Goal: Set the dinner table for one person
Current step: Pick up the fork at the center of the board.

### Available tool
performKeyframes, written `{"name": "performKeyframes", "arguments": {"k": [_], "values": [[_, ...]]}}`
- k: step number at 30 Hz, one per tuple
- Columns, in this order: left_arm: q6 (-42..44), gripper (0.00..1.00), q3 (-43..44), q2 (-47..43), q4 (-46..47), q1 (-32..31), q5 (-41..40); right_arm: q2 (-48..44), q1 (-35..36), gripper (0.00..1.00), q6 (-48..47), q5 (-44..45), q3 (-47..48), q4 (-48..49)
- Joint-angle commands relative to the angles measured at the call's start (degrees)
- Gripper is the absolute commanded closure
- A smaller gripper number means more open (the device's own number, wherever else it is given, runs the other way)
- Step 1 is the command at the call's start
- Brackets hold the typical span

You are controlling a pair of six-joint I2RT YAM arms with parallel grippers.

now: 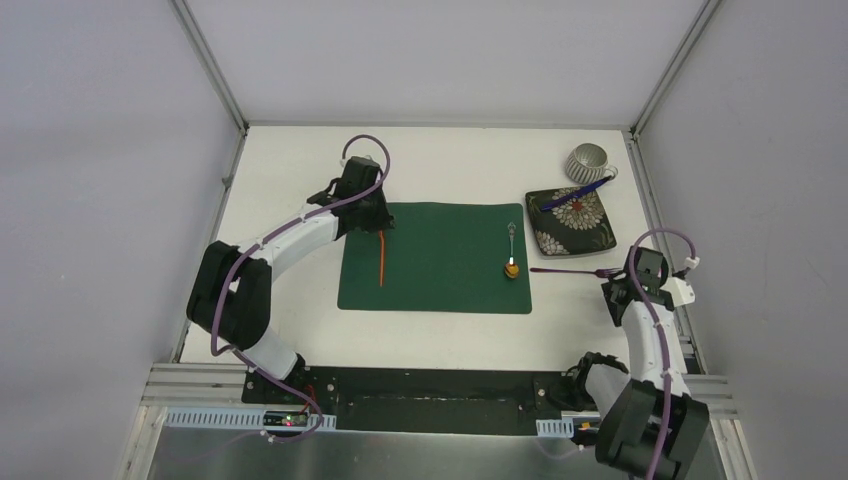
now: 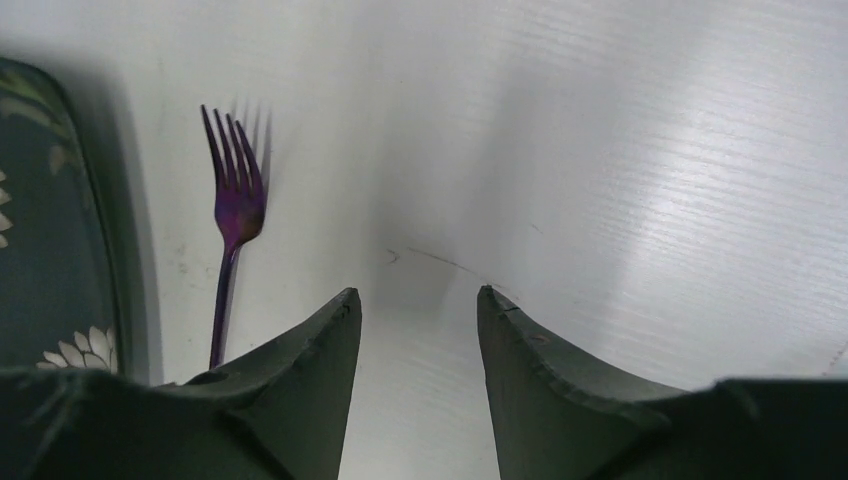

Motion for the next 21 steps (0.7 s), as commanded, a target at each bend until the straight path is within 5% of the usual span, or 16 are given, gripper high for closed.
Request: {"name": "performKeyframes", "arguments": {"k": [1,21], "values": [[-0.4,0.96,0.5,0.1,3.0,0.3,1.3,5.4,-4.9,0.5,-1.3,-9.7,-0.6,11.3],[0.3,0.97,0.2,0.0,2.7,0.4,1.7,15.1,-8.6,0.5,-3.1,-16.8,-0.5,22.3]]}}
